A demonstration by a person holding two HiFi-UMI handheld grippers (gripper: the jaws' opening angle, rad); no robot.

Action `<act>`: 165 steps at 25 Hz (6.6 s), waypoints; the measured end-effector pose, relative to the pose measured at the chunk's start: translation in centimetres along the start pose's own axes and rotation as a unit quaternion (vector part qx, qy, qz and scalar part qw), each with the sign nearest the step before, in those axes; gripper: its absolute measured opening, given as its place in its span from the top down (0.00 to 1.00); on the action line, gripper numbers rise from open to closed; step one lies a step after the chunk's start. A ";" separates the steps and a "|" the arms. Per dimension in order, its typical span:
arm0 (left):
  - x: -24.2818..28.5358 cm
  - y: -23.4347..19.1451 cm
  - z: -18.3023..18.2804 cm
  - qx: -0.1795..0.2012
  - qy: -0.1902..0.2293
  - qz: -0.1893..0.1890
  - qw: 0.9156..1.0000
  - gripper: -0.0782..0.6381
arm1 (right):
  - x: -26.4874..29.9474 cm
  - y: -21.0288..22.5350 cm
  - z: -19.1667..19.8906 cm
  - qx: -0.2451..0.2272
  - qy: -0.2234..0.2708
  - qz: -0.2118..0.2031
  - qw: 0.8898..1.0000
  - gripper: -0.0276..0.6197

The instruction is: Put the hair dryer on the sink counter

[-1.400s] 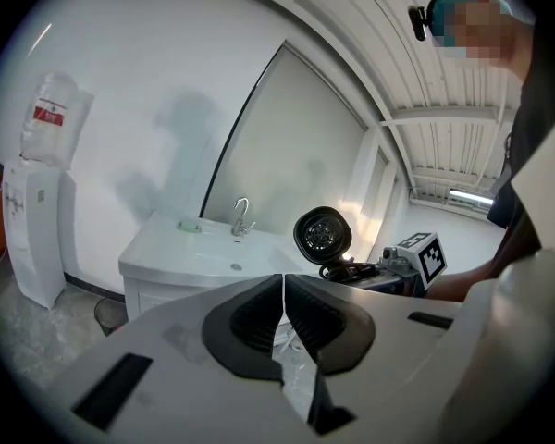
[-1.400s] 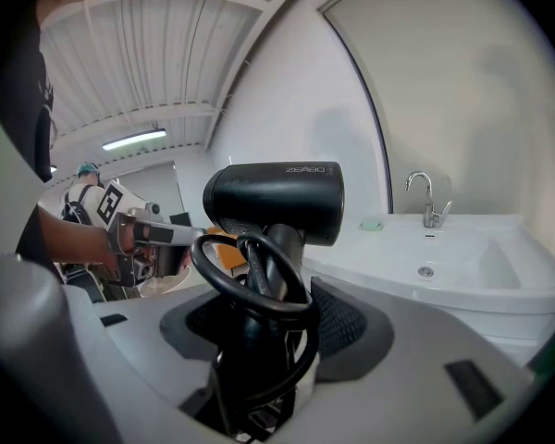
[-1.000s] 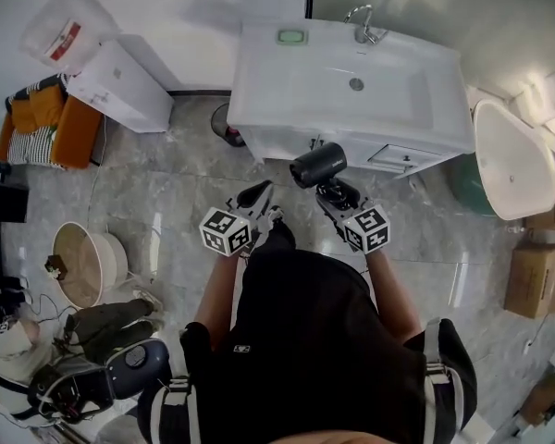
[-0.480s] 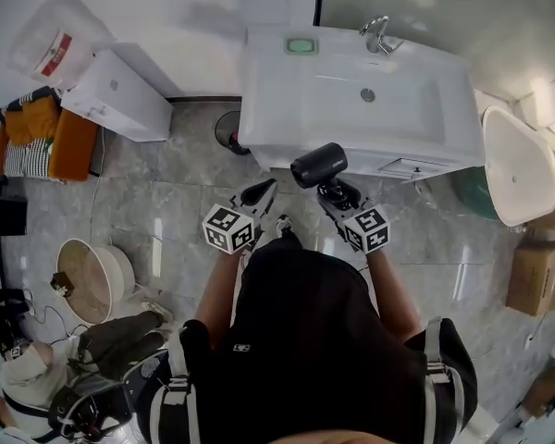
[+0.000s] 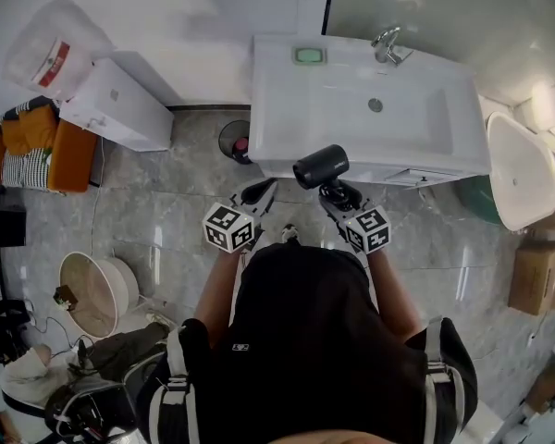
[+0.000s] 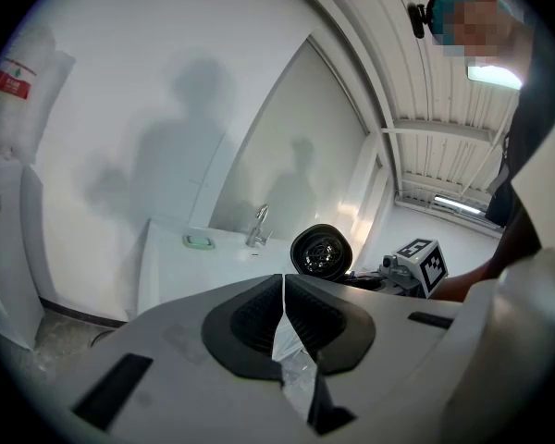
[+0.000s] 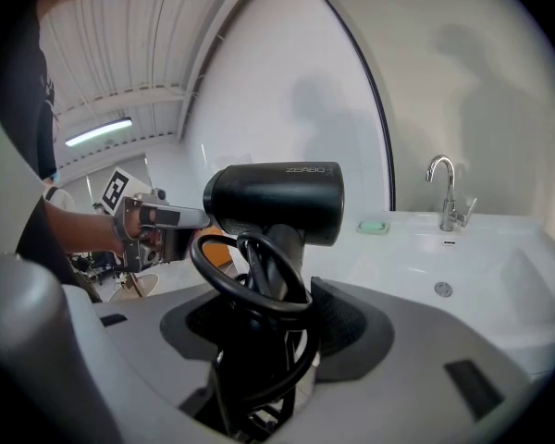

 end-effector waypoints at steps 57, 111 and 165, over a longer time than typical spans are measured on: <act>6.5 -14.5 -9.6 -0.035 -0.009 -0.043 0.998 0.86 | 14.7 10.9 -9.3 0.012 -0.078 -0.051 0.996 0.51; 5.9 -24.5 -10.6 -0.029 -0.067 0.001 0.997 0.86 | 30.5 13.6 -5.7 0.143 -0.204 0.073 0.966 0.50; 9.5 -10.5 -8.7 -0.020 -0.039 -0.002 0.999 0.86 | 11.0 13.0 -6.3 0.091 -0.042 -0.032 0.994 0.87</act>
Point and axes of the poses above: the fingertips, and each gripper's own axes: x forward along the fingers, y to its right, z out of its underside, the point moved 9 cm from there along -x, backward along the fingers, and after that the axes turned 7 degrees about -y, right-handed, at the moved point
